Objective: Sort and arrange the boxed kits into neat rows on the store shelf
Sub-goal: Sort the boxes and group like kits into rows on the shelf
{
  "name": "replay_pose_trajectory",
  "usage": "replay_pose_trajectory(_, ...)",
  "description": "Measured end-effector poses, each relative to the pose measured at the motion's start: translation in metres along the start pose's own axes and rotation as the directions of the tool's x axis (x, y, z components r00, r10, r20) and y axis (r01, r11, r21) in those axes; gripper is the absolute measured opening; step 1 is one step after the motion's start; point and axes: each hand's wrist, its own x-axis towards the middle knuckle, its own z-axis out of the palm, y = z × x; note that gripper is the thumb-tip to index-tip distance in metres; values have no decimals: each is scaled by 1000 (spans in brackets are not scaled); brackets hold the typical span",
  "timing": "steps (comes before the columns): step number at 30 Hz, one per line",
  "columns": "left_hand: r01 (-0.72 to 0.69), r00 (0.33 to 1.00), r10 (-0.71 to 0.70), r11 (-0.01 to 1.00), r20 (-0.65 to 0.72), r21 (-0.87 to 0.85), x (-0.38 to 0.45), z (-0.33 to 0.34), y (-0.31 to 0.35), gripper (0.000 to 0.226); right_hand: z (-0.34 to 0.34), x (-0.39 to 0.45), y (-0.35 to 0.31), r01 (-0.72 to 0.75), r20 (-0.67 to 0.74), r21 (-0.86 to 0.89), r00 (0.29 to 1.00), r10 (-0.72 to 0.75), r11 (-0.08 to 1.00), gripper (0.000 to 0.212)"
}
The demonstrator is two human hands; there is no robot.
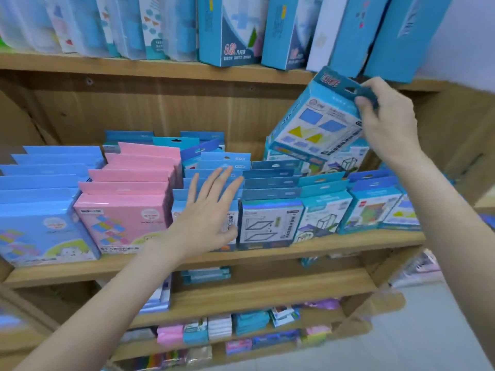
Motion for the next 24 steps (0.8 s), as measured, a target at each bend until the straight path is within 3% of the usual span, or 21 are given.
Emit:
replay_pose_trajectory(7, -97, 988, 92, 995, -126, -31, 27, 15, 29, 66, -49, 0, 38, -157, 88, -13, 984, 157, 988, 22)
replay_pose_trajectory(11, -144, 978, 137, 989, -157, -38, 56, 25, 49, 66, -56, -2, 61, -129, 178, -29, 975, 132, 991, 17)
replay_pose_trajectory(17, -132, 977, 123, 990, -175, -45, 99, 38, 78, 63, -78, 11, 106, -93, 228, 96, 971, 69, 991, 11)
replay_pose_trajectory(20, -96, 971, 87, 995, -222, -30, 104, 47, 89, 53, -82, 17, 124, -101, 368, 195, 929, 22, 976, 11)
replay_pose_trajectory(24, -116, 956, 103, 993, -274, -34, 110, 53, 112, 43, -83, 18, 145, -174, 601, 277, 799, -29, 945, 14)
